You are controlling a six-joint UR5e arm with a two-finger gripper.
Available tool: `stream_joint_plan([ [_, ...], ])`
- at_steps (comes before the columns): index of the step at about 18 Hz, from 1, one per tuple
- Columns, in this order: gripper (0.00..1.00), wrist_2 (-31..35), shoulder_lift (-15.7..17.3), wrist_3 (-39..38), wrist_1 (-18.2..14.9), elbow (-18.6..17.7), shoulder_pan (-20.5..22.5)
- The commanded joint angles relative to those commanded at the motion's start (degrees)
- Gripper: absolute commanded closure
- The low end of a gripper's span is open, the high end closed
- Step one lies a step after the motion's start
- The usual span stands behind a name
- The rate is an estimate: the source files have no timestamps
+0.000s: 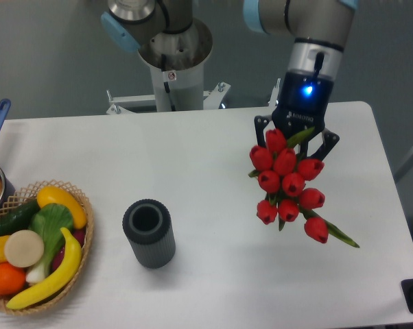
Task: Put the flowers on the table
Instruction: 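Carry the red tulip bunch in the gripper down toward the table surface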
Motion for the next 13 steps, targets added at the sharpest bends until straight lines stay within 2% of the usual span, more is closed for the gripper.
stream_joint_plan([
  [5, 0.56, 10.98, -1.22, 1.77, -0.44, -0.53, -3.95],
  [10, 0.56, 19.33, -4.74, 1.95, -0.62, -0.97, -8.25],
  [13, 0.56, 24.69, -8.16, 1.86, -0.53, -0.88, -10.89],
])
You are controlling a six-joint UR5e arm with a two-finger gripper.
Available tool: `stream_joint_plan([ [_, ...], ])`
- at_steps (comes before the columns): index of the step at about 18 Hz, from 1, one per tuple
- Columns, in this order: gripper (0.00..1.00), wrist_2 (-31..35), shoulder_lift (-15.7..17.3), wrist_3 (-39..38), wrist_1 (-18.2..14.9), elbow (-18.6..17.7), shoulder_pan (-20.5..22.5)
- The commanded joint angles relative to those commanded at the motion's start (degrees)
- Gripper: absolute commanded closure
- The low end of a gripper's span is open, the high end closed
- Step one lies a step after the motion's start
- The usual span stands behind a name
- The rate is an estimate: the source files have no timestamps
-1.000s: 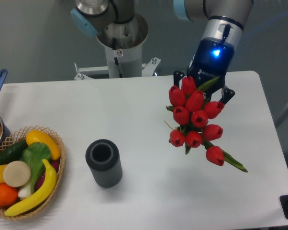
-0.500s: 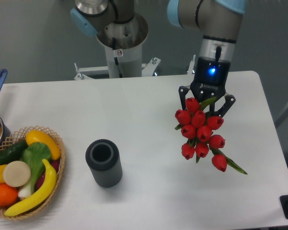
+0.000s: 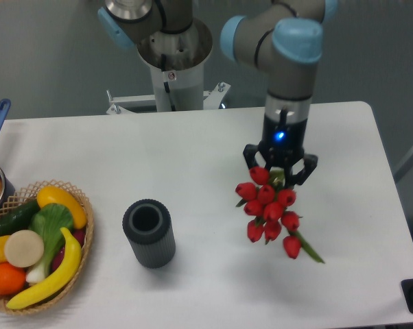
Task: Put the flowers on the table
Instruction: 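Carry the red tulip bunch in the gripper down toward the table surface, then lay the tulips on the table and open the gripper, then lift the open gripper up away from the tulips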
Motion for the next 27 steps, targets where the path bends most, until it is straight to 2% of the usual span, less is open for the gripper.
stream_joint_plan([
  [4, 0.56, 5.02, -3.69, 0.09, 0.0, 0.35, -2.29],
  [8, 0.55, 6.43, -5.28, 0.78, 0.0, 0.35, -2.73],
  [9, 0.45, 6.78, -5.37, 1.49, 0.09, 0.35, -2.82],
  [10, 0.16, 6.87, -5.46, 2.97, 0.17, 0.52, -2.73],
  [11, 0.0, 7.31, -5.37, 4.29, 0.18, 0.79, -2.73],
  [14, 0.0, 7.67, -4.41, 4.92, 0.44, 0.88, -2.64],
  [17, 0.0, 9.33, -1.16, 4.92, 0.26, 1.14, -2.38],
  [21, 0.0, 9.42, 1.22, 5.44, -0.44, 3.86, 1.65],
  [24, 0.0, 9.77, 3.67, 18.5, -1.23, 3.78, 3.76],
  [26, 0.0, 9.16, 5.08, 23.71, -3.59, 3.78, 5.78],
  [27, 0.0, 8.38, 6.31, 25.03, -5.95, 3.78, 7.19],
])
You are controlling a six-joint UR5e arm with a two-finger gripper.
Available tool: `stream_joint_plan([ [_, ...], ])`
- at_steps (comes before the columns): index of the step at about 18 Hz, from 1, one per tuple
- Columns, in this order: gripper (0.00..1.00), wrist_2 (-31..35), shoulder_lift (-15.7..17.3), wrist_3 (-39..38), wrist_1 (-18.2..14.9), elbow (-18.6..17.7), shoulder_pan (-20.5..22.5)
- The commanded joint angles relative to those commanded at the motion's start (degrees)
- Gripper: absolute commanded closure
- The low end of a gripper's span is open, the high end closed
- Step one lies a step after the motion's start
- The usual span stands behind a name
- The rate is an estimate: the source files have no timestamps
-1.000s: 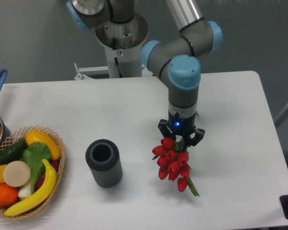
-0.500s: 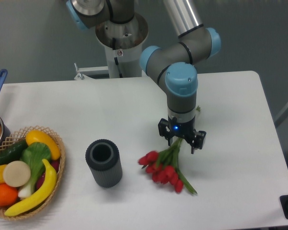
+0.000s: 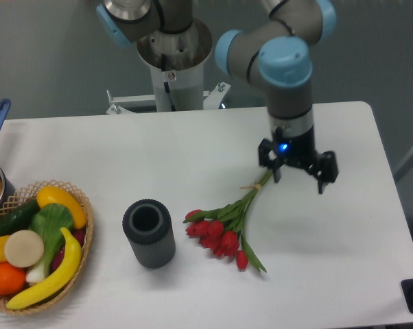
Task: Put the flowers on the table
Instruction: 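Lift the open gripper up away from the tulips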
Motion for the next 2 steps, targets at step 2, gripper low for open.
stream_joint_plan([
  [2, 0.0, -1.06, 0.97, 1.33, -1.34, 0.09, 1.24],
])
